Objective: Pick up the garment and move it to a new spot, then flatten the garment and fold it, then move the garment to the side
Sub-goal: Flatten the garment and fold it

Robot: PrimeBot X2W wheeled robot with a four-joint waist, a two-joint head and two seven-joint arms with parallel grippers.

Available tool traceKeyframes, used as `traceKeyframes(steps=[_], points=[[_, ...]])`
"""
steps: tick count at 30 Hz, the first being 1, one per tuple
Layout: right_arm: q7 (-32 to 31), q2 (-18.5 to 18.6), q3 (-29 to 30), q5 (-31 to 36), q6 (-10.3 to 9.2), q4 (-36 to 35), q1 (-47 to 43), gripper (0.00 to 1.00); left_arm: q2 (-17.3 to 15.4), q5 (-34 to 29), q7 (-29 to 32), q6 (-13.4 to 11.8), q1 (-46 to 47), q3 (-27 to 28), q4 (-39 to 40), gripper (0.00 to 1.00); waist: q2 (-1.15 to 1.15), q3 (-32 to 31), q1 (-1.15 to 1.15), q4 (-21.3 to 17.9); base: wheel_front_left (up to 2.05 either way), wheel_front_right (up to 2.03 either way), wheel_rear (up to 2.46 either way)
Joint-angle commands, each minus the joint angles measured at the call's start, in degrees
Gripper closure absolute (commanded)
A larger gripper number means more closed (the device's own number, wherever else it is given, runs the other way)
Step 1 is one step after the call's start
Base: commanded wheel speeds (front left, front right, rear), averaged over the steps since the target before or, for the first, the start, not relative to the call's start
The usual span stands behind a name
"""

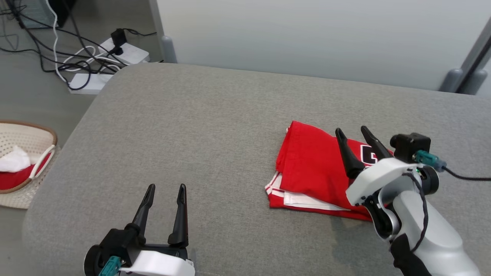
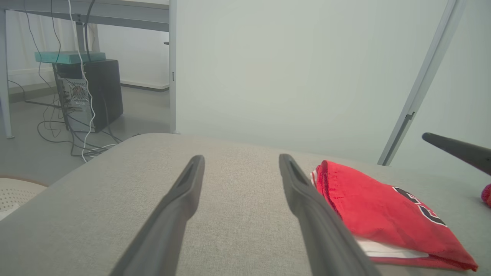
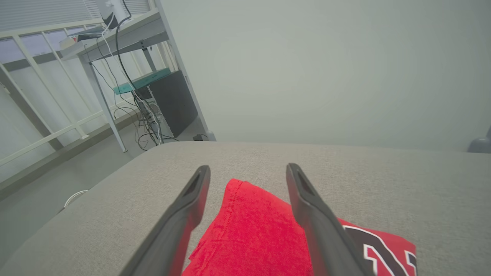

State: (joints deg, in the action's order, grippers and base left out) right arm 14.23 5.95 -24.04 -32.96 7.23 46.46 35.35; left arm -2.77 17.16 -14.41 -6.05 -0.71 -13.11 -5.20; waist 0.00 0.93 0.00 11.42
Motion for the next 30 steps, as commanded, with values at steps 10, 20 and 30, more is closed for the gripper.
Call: traceKeyframes(steps=[10,20,30], points=[[0.8,-2.4,9.7,14.4,0.25,-10.7,-8.9,0.0,-0.1,-1.4,-0.6,0.2,3.2,3.3,1.4,0.0,0.0,-0.9,0.0,-8.9,0.0,0.0,0.0],[0.8,-1.7,13.9,18.0,0.25,-20.5,-16.6,0.0,-0.1,-2.0,-0.6,-0.1,3.7,3.9,1.1,0.0,0.0,-1.7,0.0,-13.0,0.0,0.0,0.0],[0.8,0.6,13.7,16.0,0.25,-29.0,-26.2,0.0,-0.1,-2.4,-0.6,-0.7,0.8,5.1,0.9,0.0,0.0,-3.6,0.0,-14.9,0.0,0.0,0.0]])
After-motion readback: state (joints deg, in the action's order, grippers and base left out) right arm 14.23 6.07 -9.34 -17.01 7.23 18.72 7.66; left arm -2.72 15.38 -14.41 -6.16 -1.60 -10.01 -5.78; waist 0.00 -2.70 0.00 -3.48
